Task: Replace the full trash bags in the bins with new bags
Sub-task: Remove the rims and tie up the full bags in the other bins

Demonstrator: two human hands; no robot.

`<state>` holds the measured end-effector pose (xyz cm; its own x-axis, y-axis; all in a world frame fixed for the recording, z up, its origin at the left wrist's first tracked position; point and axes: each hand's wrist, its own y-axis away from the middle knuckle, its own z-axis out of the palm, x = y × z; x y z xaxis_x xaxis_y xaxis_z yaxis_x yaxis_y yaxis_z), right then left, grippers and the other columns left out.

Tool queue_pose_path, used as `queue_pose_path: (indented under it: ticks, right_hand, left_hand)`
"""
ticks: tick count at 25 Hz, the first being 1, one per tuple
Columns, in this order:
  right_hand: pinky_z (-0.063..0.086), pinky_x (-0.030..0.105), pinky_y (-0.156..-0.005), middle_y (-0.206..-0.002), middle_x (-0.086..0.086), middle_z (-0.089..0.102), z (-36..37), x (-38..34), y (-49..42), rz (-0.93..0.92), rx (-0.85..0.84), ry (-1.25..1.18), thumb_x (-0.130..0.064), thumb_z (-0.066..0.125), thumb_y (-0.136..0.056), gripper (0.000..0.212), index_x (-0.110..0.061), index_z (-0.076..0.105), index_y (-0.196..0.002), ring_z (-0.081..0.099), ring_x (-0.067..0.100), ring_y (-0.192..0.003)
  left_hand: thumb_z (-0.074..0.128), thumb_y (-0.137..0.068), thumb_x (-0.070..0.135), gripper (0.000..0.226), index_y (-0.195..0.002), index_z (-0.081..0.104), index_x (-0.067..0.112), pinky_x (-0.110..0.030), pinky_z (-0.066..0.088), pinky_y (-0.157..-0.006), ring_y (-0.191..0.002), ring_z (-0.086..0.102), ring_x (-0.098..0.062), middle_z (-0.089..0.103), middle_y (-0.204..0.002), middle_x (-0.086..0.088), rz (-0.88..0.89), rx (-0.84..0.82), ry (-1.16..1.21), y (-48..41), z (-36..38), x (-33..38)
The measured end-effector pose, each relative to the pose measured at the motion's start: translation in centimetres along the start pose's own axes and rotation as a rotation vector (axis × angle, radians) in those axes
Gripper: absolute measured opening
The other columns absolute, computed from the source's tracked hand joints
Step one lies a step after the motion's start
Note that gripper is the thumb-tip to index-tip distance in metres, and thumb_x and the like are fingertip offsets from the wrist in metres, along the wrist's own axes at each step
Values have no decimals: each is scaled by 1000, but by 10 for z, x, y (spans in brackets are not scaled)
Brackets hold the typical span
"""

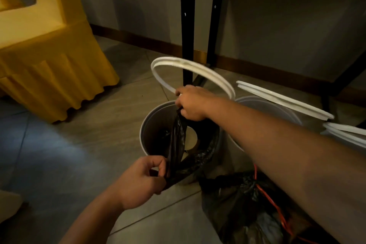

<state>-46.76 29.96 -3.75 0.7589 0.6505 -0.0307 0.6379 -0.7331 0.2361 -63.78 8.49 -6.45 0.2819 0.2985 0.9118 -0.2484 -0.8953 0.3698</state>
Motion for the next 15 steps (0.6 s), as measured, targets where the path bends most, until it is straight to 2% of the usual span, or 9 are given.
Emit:
queue_pose_path:
  ticks: [2,5,8,10,11,13,15]
  right_hand:
    - [57,44,-83,-108,4,64,-14,2,1,-22,-46,-60,-35,56,-98,16,-23,66,-95,65,29,-99]
    - [49,37,-62,-82,5,63,-31,6,5,-28,-68,-187,-36,54,-103,27,-20,61,-82,63,25,-73]
    - [45,36,-62,-74,2,60,-43,6,11,-79,-74,-284,-37,59,-103,32,-18,59,-77,56,20,-66]
    - [46,34,-63,-72,-1,58,-47,4,16,-113,-100,-378,-38,65,-100,30,-19,59,-78,54,16,-64]
    - [46,31,-61,-70,-4,58,-48,3,19,-126,-112,-433,-38,69,-98,28,-20,61,-79,54,12,-63]
    - [46,23,-57,-67,-12,61,-49,2,24,-136,-114,-548,-43,78,-91,26,-22,65,-86,55,1,-60]
    - [50,22,-60,-82,-14,66,-47,7,30,-95,-87,-609,-52,84,-82,34,-29,67,-99,62,1,-73]
  left_hand:
    - [60,-65,6,24,-55,50,26,-33,44,-59,-60,52,-15,50,-66,-5,-26,14,0,0,-4,2]
    - [73,-72,20,28,-58,50,27,-27,44,-54,-58,51,-13,50,-62,0,-60,97,4,-1,-7,5]
    - [88,-79,47,41,-79,55,21,-23,49,-52,-61,67,-14,69,-68,0,-83,333,-54,-10,-5,9]
    - [88,-80,46,43,-103,58,26,-30,58,-63,-73,76,-11,79,-82,2,-130,463,-120,-23,-3,15]
    - [87,-83,41,39,-108,59,27,-37,61,-69,-76,77,-12,80,-85,2,-136,491,-152,-29,-2,19]
    - [79,-91,27,13,-96,70,19,-43,61,-71,-70,74,-13,77,-78,3,-113,503,-225,-41,-3,22]
    - [74,-95,21,15,-81,72,14,-40,55,-65,-61,66,-13,69,-65,1,-83,528,-203,-43,-7,22]
